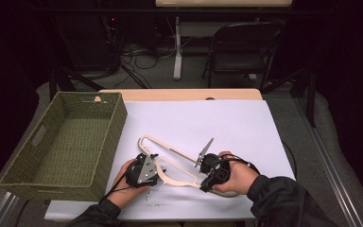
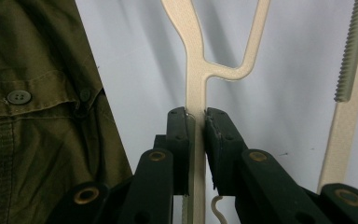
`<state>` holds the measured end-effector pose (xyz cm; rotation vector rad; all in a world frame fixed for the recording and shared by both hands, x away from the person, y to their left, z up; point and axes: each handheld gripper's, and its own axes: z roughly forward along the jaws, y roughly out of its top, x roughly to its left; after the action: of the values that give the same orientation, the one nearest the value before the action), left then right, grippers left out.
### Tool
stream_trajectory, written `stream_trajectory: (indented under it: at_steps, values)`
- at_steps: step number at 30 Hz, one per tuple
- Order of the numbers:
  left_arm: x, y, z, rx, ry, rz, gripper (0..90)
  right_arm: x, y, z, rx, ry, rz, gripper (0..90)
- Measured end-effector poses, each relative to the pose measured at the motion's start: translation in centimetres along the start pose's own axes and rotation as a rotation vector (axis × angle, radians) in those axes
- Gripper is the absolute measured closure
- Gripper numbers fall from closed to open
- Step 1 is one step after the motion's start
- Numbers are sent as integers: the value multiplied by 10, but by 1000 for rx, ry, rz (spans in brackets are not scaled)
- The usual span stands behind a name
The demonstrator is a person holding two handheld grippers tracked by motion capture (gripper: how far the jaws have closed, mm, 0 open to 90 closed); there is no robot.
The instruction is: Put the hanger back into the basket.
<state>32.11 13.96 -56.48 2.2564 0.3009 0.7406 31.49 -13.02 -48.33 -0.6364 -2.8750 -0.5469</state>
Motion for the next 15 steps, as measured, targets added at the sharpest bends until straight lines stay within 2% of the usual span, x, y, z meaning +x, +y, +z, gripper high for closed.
stream_trajectory:
  at_steps: [3,9,15]
  values:
    - [0,0,0,-12,-2,16,437,0,-1,0,-5,0,4,799]
    - [3,0,1,-41,-35,13,458,-2,-2,0,-18,0,-5,799]
    - [4,-1,3,-69,-57,33,489,-4,-4,1,-6,-10,-14,798]
